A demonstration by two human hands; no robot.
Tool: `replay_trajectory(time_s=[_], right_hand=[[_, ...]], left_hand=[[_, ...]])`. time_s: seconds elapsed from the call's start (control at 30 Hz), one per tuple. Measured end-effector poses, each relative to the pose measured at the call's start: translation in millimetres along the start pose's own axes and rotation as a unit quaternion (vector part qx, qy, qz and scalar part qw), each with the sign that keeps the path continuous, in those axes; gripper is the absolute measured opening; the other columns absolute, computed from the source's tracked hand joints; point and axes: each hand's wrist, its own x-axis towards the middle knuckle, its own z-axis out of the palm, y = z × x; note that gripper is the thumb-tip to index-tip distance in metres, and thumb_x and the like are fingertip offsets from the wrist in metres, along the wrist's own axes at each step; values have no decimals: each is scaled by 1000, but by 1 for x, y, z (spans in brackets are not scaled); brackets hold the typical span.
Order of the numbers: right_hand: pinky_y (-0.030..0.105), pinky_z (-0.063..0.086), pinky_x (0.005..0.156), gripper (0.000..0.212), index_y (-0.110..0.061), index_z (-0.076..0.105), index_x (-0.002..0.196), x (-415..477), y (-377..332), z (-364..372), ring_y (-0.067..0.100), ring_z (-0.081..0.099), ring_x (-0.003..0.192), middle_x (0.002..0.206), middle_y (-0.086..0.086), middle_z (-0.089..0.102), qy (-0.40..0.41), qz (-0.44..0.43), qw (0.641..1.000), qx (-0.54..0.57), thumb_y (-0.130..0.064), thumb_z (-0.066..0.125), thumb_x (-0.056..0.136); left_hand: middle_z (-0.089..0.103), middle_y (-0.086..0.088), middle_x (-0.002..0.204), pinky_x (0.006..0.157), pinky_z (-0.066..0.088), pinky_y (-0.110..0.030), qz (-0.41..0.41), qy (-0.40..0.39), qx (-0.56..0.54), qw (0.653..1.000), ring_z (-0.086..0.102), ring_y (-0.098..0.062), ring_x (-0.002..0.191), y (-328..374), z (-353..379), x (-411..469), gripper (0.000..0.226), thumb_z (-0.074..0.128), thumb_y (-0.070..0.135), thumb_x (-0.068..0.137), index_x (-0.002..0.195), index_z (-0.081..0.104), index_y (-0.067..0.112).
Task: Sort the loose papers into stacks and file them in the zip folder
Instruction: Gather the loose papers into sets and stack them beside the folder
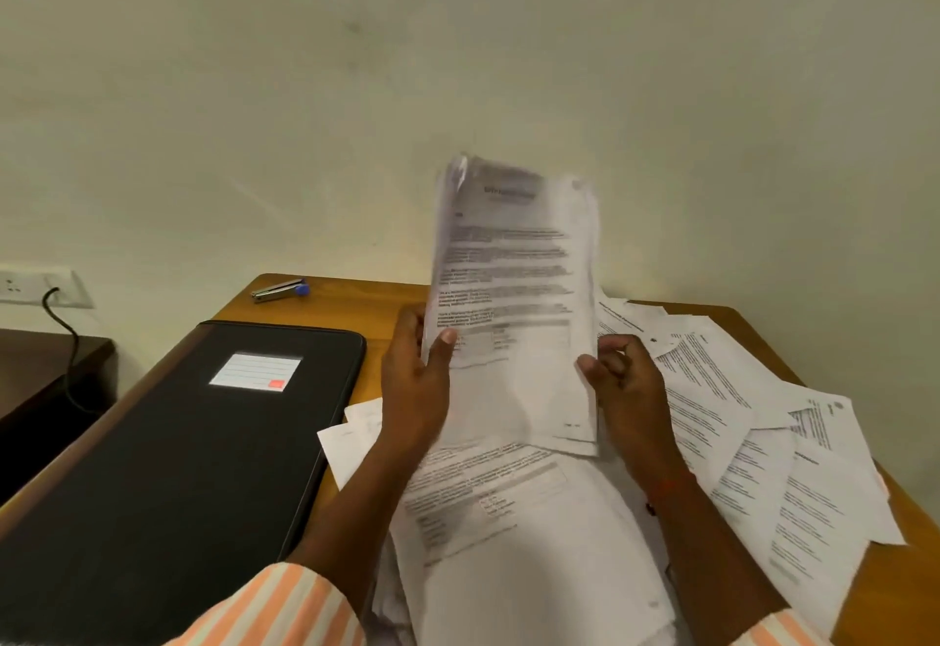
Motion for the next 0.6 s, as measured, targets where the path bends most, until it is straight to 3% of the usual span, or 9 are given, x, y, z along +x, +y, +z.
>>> replay_trajectory(time_s=[0.1,0.17,0.23,0.33,0.4,0.47,0.6], right_hand=[[20,56,78,20,-16,56,110,-6,-6,2,5,69,96,103,-7,72,13,-34,999,31,-9,66,94],[20,56,84,31,-26,56,118,-8,-7,3,2,67,103,113,-10,70,9,-50,998,23,-15,69,93],[26,56,86,37,-34,55,120,-8,-4,4,6,67,107,116,-11,69,7,-50,998,24,-20,72,91],[33,58,87,34,-31,59,120,-9,-5,5,11,68,107,114,-10,71,4,-44,999,29,-23,73,90],[32,59,86,32,-22,61,120,-10,-8,4,14,70,106,114,-6,73,3,-42,997,64,-18,72,90],[32,59,85,33,-15,63,121,-10,-12,3,16,71,106,114,-1,74,5,-40,994,97,-12,71,90],[28,59,84,30,-22,66,115,-10,-12,2,12,72,102,110,-6,76,-32,-10,994,100,-14,73,87]], left_hand=[[68,7,114,82,63,-40,34,22,-14,999,70,-19,106,7,-2,-2,20,60,23,101,119,52,29],[67,4,121,88,62,-42,36,26,-10,999,68,-19,111,6,-3,-4,30,62,29,99,128,52,28],[67,5,123,87,62,-40,21,18,-17,999,69,-17,110,6,-3,-5,36,64,31,97,131,51,33],[67,2,126,90,61,-37,6,17,-31,999,68,-15,112,3,-2,-4,41,64,24,98,138,52,22],[68,3,122,88,61,-33,13,18,-40,999,69,-13,109,4,-1,-4,36,63,20,99,134,54,22],[69,12,116,82,61,-29,20,20,-35,999,70,-9,104,6,-1,-4,30,63,21,99,124,54,35],[68,25,109,77,59,-21,24,0,-8,1000,68,-1,102,7,-1,-5,31,66,26,95,117,50,42]])
